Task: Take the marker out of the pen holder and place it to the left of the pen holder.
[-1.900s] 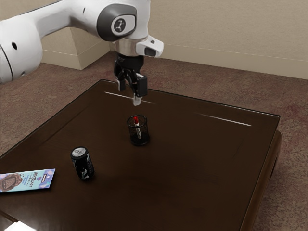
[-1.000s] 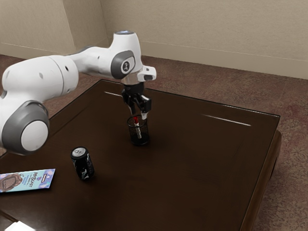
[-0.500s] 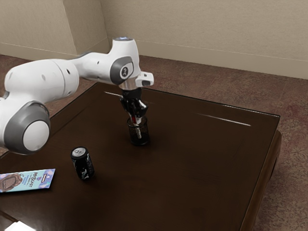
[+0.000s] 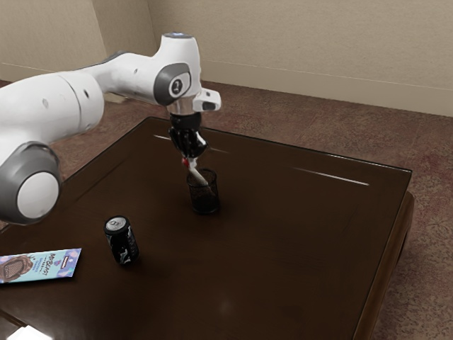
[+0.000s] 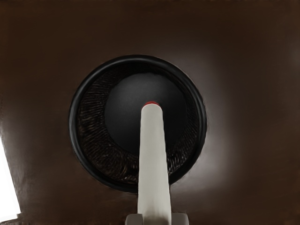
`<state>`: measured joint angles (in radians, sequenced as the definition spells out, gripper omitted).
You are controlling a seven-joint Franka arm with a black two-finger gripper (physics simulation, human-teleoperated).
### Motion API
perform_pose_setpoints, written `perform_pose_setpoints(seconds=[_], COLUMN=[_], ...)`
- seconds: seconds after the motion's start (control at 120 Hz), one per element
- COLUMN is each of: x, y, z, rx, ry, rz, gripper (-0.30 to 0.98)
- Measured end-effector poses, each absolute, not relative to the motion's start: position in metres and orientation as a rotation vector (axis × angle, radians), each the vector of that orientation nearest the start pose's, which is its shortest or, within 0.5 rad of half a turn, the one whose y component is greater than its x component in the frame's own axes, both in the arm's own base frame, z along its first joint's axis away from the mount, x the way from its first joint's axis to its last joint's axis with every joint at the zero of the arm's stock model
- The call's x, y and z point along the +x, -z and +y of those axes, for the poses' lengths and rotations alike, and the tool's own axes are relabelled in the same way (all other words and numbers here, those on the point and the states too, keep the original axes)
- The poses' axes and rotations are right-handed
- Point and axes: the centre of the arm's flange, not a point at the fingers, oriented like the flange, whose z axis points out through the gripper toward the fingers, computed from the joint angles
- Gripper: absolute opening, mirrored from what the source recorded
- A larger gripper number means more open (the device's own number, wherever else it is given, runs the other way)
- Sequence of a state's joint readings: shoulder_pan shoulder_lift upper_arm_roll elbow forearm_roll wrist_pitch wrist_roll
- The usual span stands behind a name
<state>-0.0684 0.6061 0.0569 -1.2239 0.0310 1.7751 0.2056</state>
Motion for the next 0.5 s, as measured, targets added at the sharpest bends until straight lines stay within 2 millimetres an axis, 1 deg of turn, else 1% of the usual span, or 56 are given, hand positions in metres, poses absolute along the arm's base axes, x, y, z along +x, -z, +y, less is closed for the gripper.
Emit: perform_pose_setpoints(seconds=[0.108,0.192,0.242,0.275,0.308,0.342,0.392,0.433,0.467,0.5], x=[0.704,0.692,0.685,0.683,0.682,0.683,0.686,0.689,0.690,0.690], y=[-0.449,-0.482,-0.494,-0.498,-0.496,-0.487,-0.468,-0.446,-0.431,-0.421], z=[-0.013,-0.010,-0.004,0.000,0.006,0.016,0.031,0.044,0.052,0.057], rx=[-3.045,-3.036,-3.030,-3.026,-3.024,-3.027,-3.035,-3.042,-3.046,-3.048], ry=[-0.089,-0.048,-0.043,-0.045,-0.057,-0.084,-0.136,-0.190,-0.228,-0.255], rz=[0.358,0.353,0.343,0.336,0.324,0.305,0.274,0.248,0.233,0.225], gripper=[-0.10,-0.10,-0.10,-0.10,-0.10,-0.10,-0.10,-0.10,-0.10,-0.10])
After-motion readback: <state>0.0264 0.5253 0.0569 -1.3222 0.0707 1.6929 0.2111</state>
